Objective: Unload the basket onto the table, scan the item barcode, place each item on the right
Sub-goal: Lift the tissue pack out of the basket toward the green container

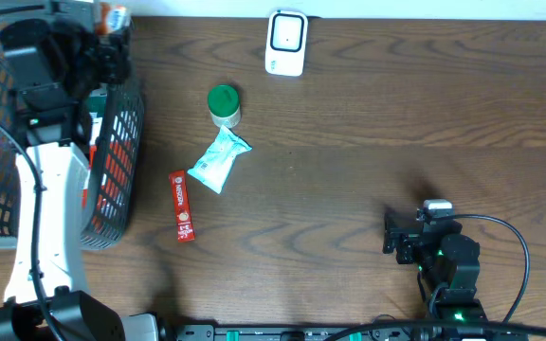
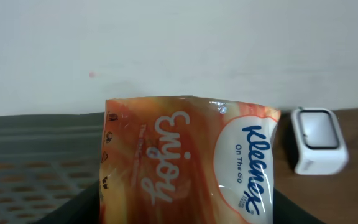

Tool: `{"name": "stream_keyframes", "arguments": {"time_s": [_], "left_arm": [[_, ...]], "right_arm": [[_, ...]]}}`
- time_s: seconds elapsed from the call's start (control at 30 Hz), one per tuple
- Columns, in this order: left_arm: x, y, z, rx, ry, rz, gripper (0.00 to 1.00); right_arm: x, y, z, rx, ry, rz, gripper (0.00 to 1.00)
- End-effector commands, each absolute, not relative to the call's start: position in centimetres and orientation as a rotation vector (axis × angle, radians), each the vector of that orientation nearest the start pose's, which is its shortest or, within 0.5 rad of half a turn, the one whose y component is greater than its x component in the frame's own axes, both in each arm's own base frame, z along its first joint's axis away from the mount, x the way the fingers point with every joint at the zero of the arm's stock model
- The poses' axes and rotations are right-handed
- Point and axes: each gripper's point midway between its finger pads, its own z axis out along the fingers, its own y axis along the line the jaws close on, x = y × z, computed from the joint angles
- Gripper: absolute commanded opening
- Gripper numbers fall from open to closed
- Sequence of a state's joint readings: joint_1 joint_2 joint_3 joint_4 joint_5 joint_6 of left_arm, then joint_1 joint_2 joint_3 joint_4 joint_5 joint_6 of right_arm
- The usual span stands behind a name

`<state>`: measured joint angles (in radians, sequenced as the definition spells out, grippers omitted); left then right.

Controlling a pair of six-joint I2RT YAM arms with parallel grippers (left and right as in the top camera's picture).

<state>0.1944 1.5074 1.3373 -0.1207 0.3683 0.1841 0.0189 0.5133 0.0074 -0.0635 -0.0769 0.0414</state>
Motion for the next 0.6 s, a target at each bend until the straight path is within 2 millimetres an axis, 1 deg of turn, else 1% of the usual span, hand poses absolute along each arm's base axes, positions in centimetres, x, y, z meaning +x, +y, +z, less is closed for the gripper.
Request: {"name": "stream_keyframes", "arguments": {"time_s": [0.0, 0.1, 0.13, 0.2, 0.47, 0.5, 0.53, 0.57], "left_arm": [[48.1, 0.8, 34.0, 0.293, 1.798, -0.118, 0.62], [48.0, -1.0, 33.6, 0.325, 1.811, -0.15, 0.62], [47.8, -2.3, 33.3, 0.347, 1.822, -0.173, 0.62], [47.6, -3.6, 32.8, 0.372, 1.84, -0.198, 0.62], [46.2, -7.8, 30.7, 0.45, 1.921, -0.282, 0.62], [46.0, -8.2, 30.3, 0.458, 1.934, -0.291, 0.61], [45.8, -8.5, 30.0, 0.464, 1.949, -0.3, 0.57], [45.5, -8.9, 29.5, 0.471, 1.97, -0.31, 0.55]], "right_arm": [[23.9, 1.6, 4.3, -0.007, 2.145, 0.108, 0.99], [23.9, 1.6, 4.3, -0.005, 2.145, 0.106, 0.99], [24.0, 1.6, 4.3, -0.005, 2.144, 0.105, 0.99], [24.0, 1.6, 4.4, -0.006, 2.143, 0.106, 0.99], [24.0, 1.6, 4.5, -0.006, 2.139, 0.106, 0.99], [24.0, 1.6, 4.5, -0.006, 2.137, 0.106, 0.99], [24.1, 1.6, 4.5, -0.006, 2.137, 0.106, 0.99], [24.1, 1.6, 4.5, -0.006, 2.137, 0.106, 0.99]]}}
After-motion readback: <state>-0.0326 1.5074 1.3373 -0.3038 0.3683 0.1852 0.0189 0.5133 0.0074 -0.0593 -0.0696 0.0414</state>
